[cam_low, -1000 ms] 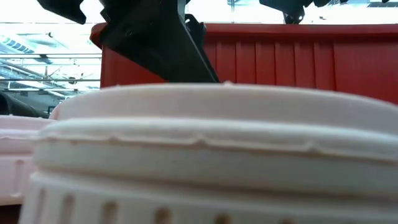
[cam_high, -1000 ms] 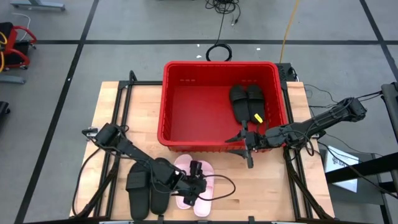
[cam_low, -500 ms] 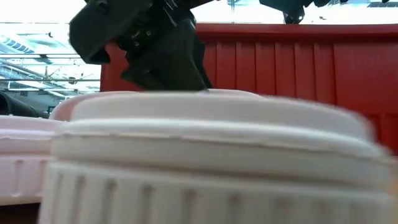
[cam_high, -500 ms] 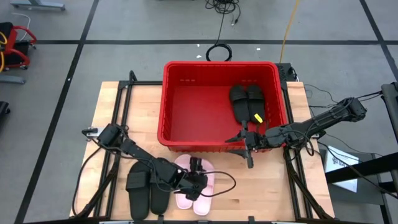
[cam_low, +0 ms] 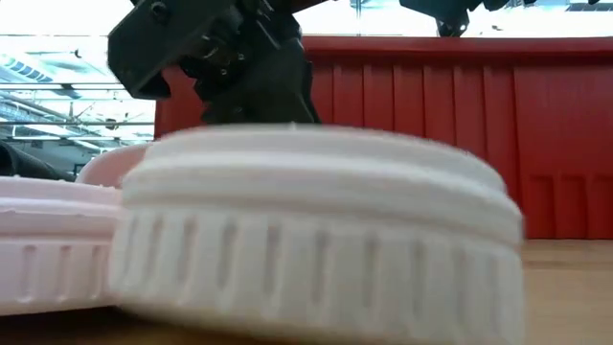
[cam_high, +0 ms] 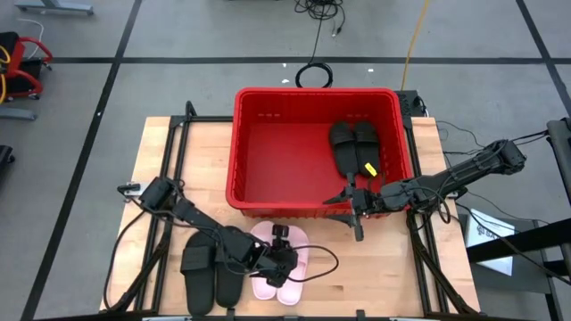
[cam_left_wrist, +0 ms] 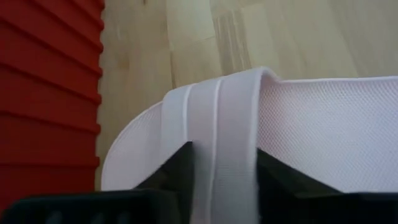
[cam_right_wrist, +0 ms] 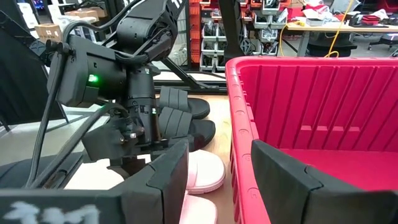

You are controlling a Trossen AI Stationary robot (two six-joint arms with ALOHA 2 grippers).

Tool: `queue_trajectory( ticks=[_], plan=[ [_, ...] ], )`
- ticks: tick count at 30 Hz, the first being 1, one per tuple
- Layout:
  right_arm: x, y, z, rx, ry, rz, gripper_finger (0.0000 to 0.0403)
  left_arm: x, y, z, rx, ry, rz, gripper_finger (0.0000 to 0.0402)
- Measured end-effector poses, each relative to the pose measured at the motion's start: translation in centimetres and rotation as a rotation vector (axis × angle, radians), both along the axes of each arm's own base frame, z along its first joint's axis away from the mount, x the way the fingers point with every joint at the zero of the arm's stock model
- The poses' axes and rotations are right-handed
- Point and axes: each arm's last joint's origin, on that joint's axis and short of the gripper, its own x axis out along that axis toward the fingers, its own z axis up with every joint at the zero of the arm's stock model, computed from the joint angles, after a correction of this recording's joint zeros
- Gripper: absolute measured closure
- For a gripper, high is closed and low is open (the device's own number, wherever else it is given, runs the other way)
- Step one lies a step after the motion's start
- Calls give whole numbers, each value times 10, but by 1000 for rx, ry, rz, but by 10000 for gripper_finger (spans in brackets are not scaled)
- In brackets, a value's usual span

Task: Pick and place slides into bin
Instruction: Put the pink slide into the red bin

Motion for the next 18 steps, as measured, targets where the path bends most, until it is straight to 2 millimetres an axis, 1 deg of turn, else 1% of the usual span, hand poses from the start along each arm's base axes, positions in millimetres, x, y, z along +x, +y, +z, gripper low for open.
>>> queue_trajectory(
  ticks=[4,7,10,14,18],
  plan=[
    [0,0,0,0,0,0,238,2,1,1,-18,6,-4,358],
    [0,0,0,0,0,0,238,4,0,7,-28,3,-14,393],
    [0,0,0,-1,0,0,238,8,-3,14,-41,-22,-26,391],
    [0,0,0,-1,0,0,238,8,-10,21,-49,-32,-49,385],
    [0,0,0,-1,0,0,238,6,-14,26,-33,-17,-63,397]
  ],
)
